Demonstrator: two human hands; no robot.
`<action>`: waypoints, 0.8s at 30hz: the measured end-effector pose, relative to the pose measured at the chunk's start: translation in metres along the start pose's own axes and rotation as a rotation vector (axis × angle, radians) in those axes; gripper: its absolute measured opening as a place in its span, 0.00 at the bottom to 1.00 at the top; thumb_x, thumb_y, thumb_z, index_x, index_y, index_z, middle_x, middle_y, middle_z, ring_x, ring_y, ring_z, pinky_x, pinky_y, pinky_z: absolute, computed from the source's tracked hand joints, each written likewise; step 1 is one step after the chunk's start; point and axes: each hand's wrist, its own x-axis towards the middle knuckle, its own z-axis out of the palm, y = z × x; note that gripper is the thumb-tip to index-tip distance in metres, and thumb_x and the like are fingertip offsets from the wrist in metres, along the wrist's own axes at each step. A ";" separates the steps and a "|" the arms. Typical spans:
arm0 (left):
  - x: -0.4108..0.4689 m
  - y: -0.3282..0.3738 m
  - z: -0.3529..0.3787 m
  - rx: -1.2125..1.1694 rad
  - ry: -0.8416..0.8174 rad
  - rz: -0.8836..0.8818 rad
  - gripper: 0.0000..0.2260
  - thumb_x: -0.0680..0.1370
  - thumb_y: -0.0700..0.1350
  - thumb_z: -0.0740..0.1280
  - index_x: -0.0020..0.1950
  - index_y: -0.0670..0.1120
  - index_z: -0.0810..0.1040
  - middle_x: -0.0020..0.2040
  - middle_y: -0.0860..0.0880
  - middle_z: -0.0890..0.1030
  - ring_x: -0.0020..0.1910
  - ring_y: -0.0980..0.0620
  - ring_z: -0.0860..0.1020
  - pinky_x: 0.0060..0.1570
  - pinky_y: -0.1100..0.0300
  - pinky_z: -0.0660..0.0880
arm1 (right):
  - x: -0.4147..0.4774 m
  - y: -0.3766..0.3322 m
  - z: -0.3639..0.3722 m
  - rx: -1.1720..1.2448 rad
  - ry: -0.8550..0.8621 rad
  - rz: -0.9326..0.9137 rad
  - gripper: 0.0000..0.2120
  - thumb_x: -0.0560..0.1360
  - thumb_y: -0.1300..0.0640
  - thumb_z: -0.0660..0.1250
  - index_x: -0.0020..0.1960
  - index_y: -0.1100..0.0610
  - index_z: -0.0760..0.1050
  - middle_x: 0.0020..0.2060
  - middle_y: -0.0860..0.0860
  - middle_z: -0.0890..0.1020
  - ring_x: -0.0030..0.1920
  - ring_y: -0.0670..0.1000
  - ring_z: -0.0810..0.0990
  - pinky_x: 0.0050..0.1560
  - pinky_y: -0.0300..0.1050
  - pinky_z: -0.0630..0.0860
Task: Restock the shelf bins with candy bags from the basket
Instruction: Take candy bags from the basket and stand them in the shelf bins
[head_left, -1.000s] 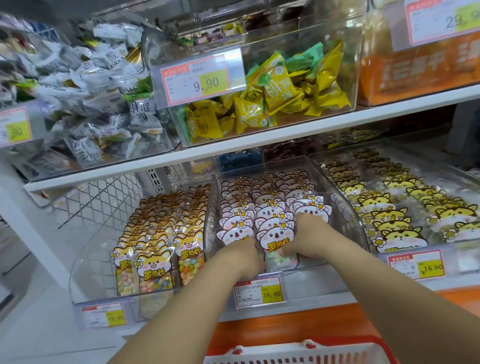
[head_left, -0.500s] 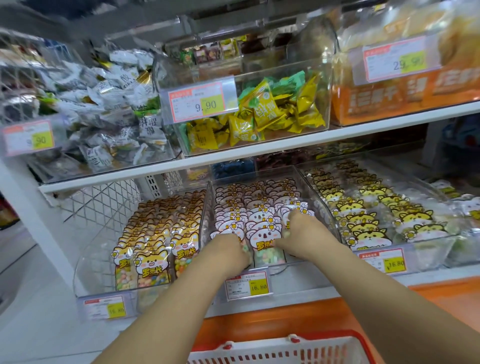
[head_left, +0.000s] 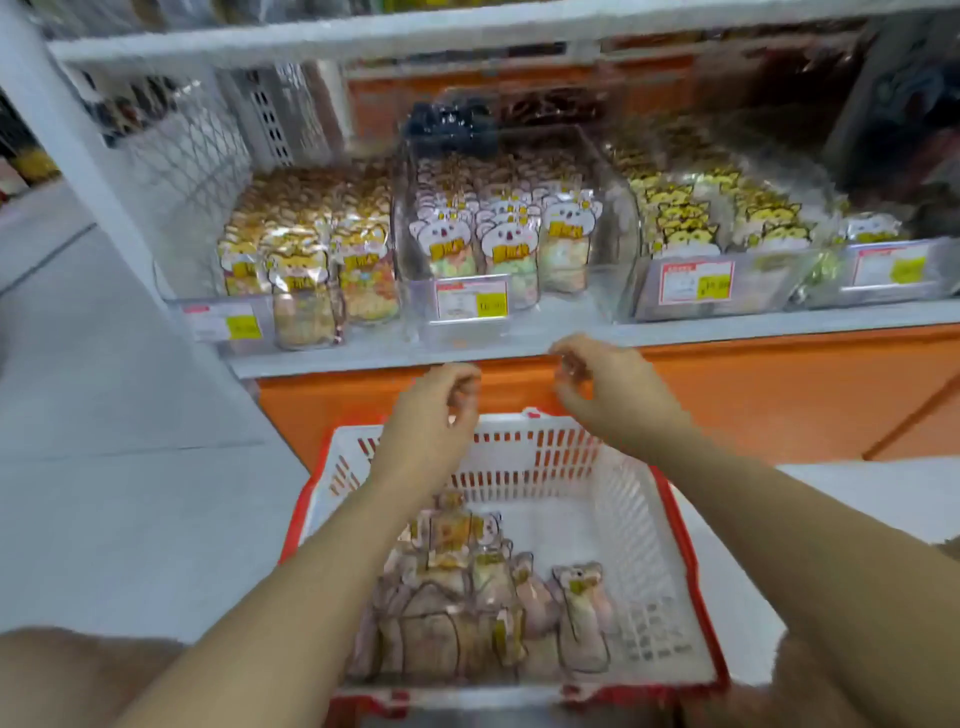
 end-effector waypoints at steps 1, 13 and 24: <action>-0.013 -0.012 0.010 0.018 -0.048 -0.060 0.11 0.81 0.41 0.65 0.63 0.49 0.79 0.54 0.54 0.81 0.51 0.52 0.80 0.52 0.58 0.76 | -0.012 0.008 0.015 -0.018 -0.076 0.043 0.13 0.77 0.55 0.67 0.61 0.50 0.76 0.42 0.43 0.79 0.44 0.50 0.80 0.47 0.49 0.79; -0.103 -0.144 0.122 0.353 -1.017 -0.295 0.10 0.83 0.49 0.60 0.63 0.49 0.73 0.60 0.48 0.77 0.62 0.44 0.76 0.62 0.48 0.74 | -0.093 0.106 0.175 0.054 -0.972 0.735 0.36 0.77 0.46 0.70 0.77 0.61 0.59 0.72 0.59 0.69 0.57 0.53 0.77 0.51 0.43 0.74; -0.114 -0.167 0.152 0.448 -1.113 -0.264 0.09 0.79 0.55 0.66 0.57 0.55 0.78 0.55 0.50 0.78 0.52 0.48 0.79 0.46 0.54 0.73 | -0.140 0.132 0.240 0.091 -0.771 0.983 0.07 0.77 0.58 0.67 0.52 0.58 0.80 0.50 0.58 0.79 0.50 0.57 0.80 0.49 0.48 0.76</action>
